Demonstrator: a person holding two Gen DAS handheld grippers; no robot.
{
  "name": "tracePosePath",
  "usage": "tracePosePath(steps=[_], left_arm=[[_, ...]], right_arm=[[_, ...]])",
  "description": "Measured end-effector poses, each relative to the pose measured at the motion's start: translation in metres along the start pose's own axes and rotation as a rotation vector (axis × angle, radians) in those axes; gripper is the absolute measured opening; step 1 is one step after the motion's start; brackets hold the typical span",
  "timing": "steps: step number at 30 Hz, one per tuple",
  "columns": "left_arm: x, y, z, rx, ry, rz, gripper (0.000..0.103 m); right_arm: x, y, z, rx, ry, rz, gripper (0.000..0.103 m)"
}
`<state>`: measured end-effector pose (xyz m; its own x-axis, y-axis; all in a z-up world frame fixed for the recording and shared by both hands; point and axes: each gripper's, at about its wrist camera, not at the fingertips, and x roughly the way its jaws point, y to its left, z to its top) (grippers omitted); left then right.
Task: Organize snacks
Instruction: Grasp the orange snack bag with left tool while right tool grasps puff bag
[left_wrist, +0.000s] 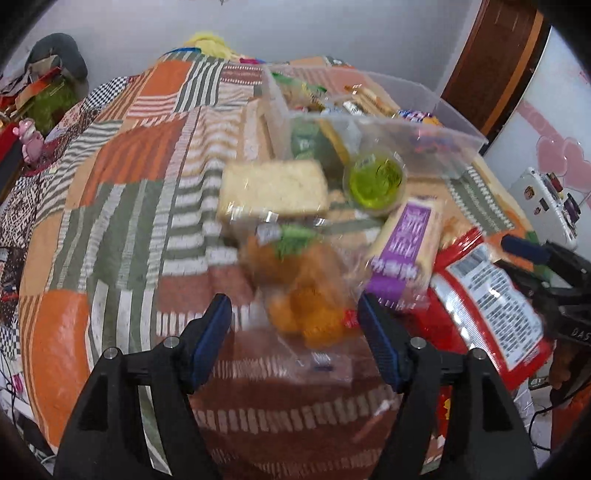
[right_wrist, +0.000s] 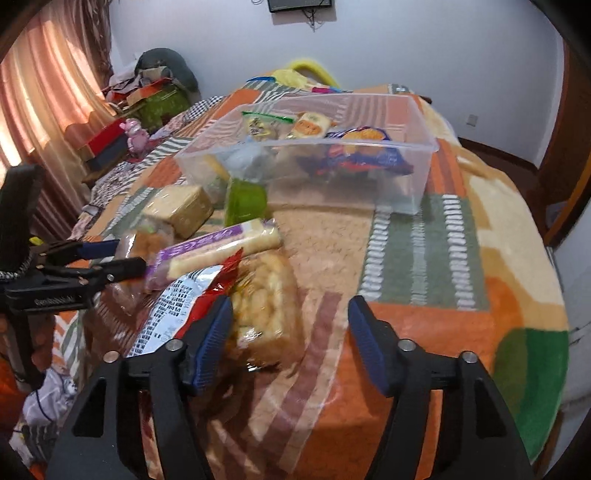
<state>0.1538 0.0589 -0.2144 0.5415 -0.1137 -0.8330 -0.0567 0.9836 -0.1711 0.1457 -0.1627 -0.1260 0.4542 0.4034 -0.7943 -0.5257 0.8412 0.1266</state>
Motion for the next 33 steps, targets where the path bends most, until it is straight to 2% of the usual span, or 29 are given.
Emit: tracePosePath(steps=[4, 14, 15, 16, 17, 18, 20, 22, 28, 33], left_arm=[[0.003, 0.011, -0.002, -0.042, 0.013, -0.014, 0.071], [0.02, 0.009, 0.009, -0.033, 0.005, 0.001, 0.071], [0.021, 0.009, 0.008, -0.033, 0.001, 0.001, 0.07], [0.022, 0.009, 0.008, -0.034, -0.005, 0.001, 0.069], [0.022, 0.009, 0.008, -0.036, -0.014, 0.001, 0.066], [0.022, 0.009, 0.008, -0.036, -0.015, 0.003, 0.063], [0.02, 0.009, 0.007, -0.03, -0.02, -0.005, 0.054], [0.017, 0.009, 0.007, -0.027, -0.024, -0.006, 0.051], [0.002, 0.006, 0.005, -0.016, -0.053, -0.001, 0.049], [-0.023, 0.002, 0.012, -0.012, -0.111, -0.006, 0.049]], right_arm=[[0.007, 0.01, 0.002, -0.024, 0.009, 0.017, 0.063], [0.033, 0.022, 0.001, -0.041, 0.049, 0.014, 0.063], [0.034, 0.022, 0.001, -0.037, 0.047, 0.017, 0.06], [0.034, 0.022, 0.002, -0.031, 0.043, 0.025, 0.051], [0.033, 0.021, 0.001, -0.025, 0.041, 0.028, 0.047], [0.032, 0.019, 0.001, -0.019, 0.04, 0.034, 0.047], [0.029, 0.017, -0.001, -0.007, 0.024, 0.036, 0.045], [0.023, 0.016, -0.003, -0.007, 0.01, 0.025, 0.045], [0.006, 0.006, -0.003, 0.022, -0.039, 0.009, 0.044], [-0.01, -0.004, 0.002, 0.049, -0.087, -0.002, 0.043]])
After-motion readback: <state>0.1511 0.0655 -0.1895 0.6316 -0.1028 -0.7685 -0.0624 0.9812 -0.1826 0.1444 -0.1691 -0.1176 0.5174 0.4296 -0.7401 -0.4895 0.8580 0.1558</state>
